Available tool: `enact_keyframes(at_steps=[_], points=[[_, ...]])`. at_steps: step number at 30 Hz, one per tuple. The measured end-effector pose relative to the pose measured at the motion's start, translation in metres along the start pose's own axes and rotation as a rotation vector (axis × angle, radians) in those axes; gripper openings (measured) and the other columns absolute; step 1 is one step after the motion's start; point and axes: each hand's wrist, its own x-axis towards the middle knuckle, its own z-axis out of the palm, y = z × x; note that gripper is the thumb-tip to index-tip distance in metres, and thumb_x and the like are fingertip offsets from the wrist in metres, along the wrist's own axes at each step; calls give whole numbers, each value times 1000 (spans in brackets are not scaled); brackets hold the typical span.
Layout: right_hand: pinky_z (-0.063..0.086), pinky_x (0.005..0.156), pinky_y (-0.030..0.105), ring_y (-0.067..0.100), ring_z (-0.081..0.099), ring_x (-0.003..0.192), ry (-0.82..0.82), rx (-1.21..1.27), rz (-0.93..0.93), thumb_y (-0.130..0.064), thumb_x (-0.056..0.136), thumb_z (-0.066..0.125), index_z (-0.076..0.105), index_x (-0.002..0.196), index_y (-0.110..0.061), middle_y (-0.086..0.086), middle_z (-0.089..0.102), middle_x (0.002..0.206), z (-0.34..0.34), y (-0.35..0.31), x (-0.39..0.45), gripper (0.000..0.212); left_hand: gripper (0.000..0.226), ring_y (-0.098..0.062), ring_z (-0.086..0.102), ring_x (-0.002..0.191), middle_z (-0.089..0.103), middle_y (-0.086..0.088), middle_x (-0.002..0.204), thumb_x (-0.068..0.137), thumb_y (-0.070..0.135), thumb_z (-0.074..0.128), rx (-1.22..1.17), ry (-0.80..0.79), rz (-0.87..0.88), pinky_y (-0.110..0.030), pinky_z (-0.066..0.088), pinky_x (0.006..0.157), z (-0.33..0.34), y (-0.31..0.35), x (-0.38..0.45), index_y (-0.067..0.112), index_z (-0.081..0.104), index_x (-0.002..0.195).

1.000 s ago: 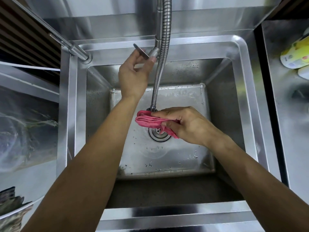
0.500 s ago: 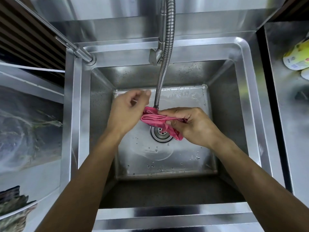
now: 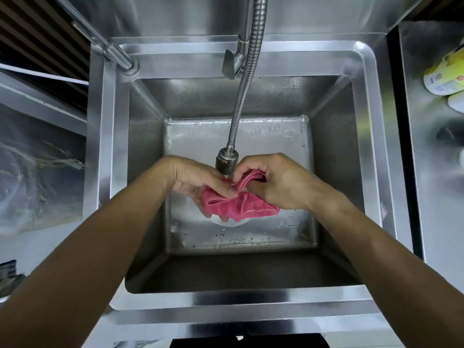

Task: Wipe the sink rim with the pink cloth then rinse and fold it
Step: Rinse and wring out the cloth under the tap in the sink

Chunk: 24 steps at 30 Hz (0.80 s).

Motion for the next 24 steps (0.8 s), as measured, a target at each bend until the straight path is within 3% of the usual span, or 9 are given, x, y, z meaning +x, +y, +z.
enact_keyframes(at_steps=[4,7,9,11,15,18,20,22,24], points=[[61,70,39,8,72,77,-19,-120,-102,-7,93,73,72,99,-33,-13,75,89,2,-3,-9,27,82,-44,62,123,64,-21,137,66,47,93,15,-155,-75,-59,43,111,1,15,0,12,61,133],[62,71,38,9,74,82,9,-123,-224,1,91,69,73,95,-29,-11,76,91,6,-6,-10,31,76,-37,70,106,69,-17,131,74,37,89,153,-178,-129,-52,51,102,14,25,4,6,58,136],[63,76,38,10,73,87,-14,-78,-212,4,86,69,71,98,-28,-11,74,96,5,-6,-12,34,45,-34,72,98,73,-15,112,83,21,84,179,-57,-122,-51,54,97,23,27,7,5,65,121],[62,88,40,19,73,96,-157,169,-44,-5,83,78,65,111,-27,-8,73,104,-11,-3,-15,38,19,-30,74,94,73,-11,97,88,9,79,207,91,-117,-49,58,95,27,24,7,10,67,103],[51,110,45,25,64,123,-222,477,205,-55,72,80,65,118,-23,-2,72,123,-41,23,1,58,15,-17,67,69,66,-2,79,88,20,77,675,352,-128,-35,62,68,38,30,8,15,63,86],[57,103,39,25,68,121,-644,581,315,-62,65,89,57,130,-17,4,72,127,-24,38,24,85,10,-13,59,64,64,6,76,91,19,64,1060,539,-12,-33,52,57,56,44,9,27,60,86],[57,101,46,36,67,119,-922,752,323,-52,63,94,45,145,-5,21,61,142,-3,50,32,106,13,-7,53,64,63,9,77,94,19,56,1182,699,49,-29,42,52,61,45,9,31,60,95],[62,88,41,35,72,104,-1032,876,275,-42,72,92,46,146,-7,26,61,138,13,57,33,94,18,-13,53,70,63,6,83,90,14,62,1332,863,117,-31,44,56,61,38,9,28,57,99],[61,66,29,22,72,80,-991,919,276,-37,73,93,59,132,-10,12,73,105,22,57,30,73,29,-20,57,79,64,3,85,79,13,74,1441,974,189,-36,53,63,59,23,13,23,55,98]])
